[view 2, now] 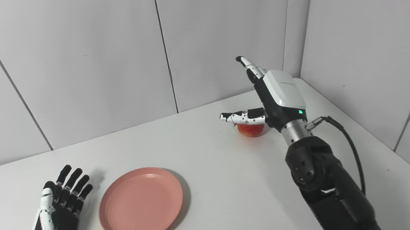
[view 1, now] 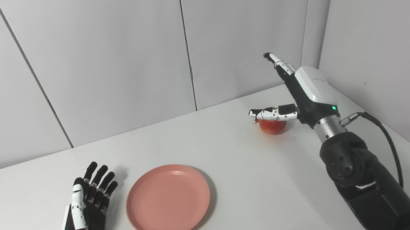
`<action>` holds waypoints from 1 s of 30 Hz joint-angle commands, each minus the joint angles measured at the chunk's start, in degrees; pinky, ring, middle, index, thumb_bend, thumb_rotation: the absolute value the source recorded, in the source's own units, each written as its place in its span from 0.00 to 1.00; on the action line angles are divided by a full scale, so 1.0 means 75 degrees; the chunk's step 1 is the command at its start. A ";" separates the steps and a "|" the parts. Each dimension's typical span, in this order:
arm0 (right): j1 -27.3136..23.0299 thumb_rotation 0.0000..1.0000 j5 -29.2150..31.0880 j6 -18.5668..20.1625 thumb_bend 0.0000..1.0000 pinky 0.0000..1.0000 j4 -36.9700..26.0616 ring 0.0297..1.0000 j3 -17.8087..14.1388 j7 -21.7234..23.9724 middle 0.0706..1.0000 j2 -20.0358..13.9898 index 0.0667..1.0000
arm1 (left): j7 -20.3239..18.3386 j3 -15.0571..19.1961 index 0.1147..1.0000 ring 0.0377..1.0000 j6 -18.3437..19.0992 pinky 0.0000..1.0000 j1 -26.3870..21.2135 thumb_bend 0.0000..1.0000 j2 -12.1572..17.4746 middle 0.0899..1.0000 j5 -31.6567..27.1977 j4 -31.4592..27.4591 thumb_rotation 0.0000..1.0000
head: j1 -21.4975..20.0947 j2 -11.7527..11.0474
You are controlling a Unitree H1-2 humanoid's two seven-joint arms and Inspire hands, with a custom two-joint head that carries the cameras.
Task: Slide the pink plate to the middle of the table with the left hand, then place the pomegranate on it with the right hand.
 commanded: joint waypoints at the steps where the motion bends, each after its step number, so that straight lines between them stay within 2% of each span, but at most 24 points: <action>1: -0.0429 0.45 -0.0253 0.0185 0.94 0.71 0.0038 0.84 -0.0021 0.0039 0.92 -0.0246 0.95 | 0.0027 -0.0012 0.86 0.87 0.0156 0.89 0.0050 0.35 0.0088 0.88 0.0023 0.0086 1.00 | 0.0010 0.0010; 8: -0.0585 0.46 -0.0358 0.0258 0.95 0.71 0.0591 0.86 0.0065 0.0222 0.94 -0.0406 0.96 | 0.0073 -0.0057 0.85 0.86 0.0146 0.88 0.0046 0.35 0.0101 0.87 0.0118 0.0045 1.00 | 0.0062 0.0100; 17: -0.0810 0.49 -0.0274 0.0371 0.95 0.79 0.1311 0.90 0.0268 0.0534 0.96 -0.0555 0.99 | 0.0060 -0.0119 0.86 0.87 0.0110 0.88 0.0062 0.36 0.0164 0.87 0.0172 0.0019 1.00 | 0.0050 0.0172; 30: -0.1260 0.50 -0.0045 0.0196 0.97 0.78 0.2552 0.89 0.0411 0.0445 0.94 -0.0634 0.96 | 0.0047 -0.0122 0.86 0.87 0.0112 0.88 0.0074 0.37 0.0194 0.87 0.0148 0.0003 1.00 | 0.0056 0.0254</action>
